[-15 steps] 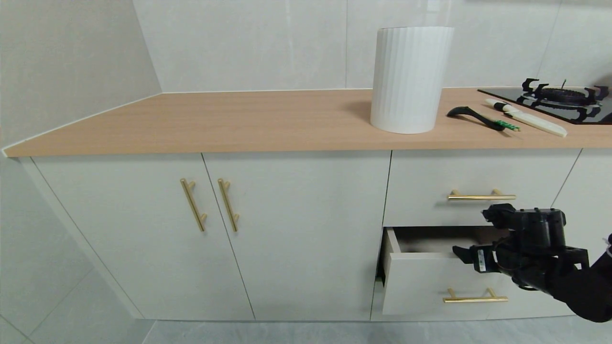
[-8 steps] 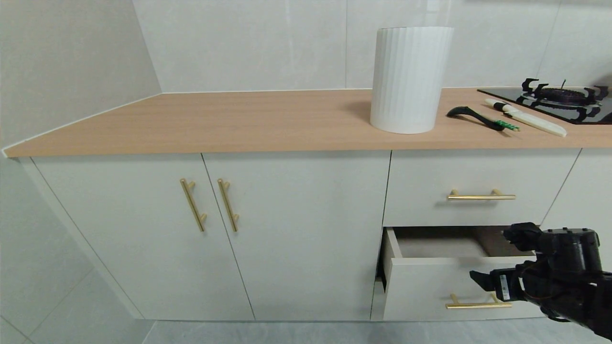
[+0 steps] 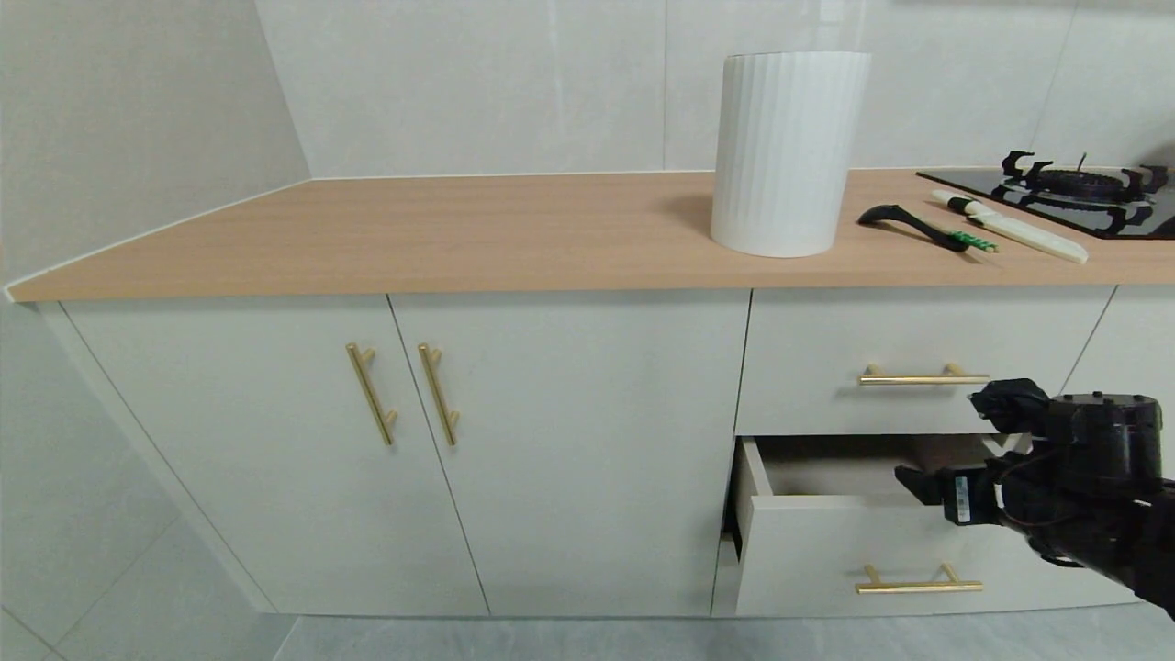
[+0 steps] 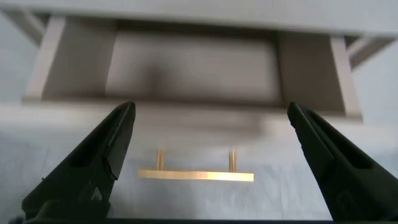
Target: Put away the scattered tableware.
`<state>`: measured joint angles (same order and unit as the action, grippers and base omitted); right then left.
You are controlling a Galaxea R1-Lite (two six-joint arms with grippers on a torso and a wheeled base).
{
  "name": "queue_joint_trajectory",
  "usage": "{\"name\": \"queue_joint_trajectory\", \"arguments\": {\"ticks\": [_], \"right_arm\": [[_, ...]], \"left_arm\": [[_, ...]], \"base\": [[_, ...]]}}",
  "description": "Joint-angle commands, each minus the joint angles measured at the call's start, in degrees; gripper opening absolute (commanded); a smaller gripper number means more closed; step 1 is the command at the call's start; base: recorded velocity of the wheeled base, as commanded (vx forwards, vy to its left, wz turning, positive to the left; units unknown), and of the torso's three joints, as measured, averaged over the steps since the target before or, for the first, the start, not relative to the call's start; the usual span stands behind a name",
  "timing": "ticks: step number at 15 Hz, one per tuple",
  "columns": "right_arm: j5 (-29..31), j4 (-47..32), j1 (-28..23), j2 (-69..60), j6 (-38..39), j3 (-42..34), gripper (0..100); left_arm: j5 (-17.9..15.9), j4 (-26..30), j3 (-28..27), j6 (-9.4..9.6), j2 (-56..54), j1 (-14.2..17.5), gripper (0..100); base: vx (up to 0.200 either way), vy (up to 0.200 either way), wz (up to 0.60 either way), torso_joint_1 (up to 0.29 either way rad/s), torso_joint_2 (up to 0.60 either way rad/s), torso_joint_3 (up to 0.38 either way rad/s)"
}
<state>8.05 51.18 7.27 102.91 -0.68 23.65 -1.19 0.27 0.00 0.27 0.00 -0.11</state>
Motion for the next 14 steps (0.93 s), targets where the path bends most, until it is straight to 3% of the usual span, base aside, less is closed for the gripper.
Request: {"name": "queue_joint_trajectory", "arguments": {"ticks": [1,7,14], "right_arm": [[0.0,-0.3,0.0,7.7,0.0,4.7,100],[0.0,0.0,0.0,13.4,0.1,6.7,100],[0.0,0.0,0.0,9.7,0.1,-1.1,100]], "left_arm": [[0.0,0.0,0.0,0.0,0.0,0.0,100],[0.1,0.0,0.0,0.0,0.0,0.0,100],[0.0,0.0,0.0,0.0,0.0,0.0,100]], "base": [[0.0,0.0,0.0,0.0,0.0,0.0],[0.0,0.0,0.0,0.0,0.0,0.0],[0.0,0.0,0.0,0.0,0.0,0.0]]}}
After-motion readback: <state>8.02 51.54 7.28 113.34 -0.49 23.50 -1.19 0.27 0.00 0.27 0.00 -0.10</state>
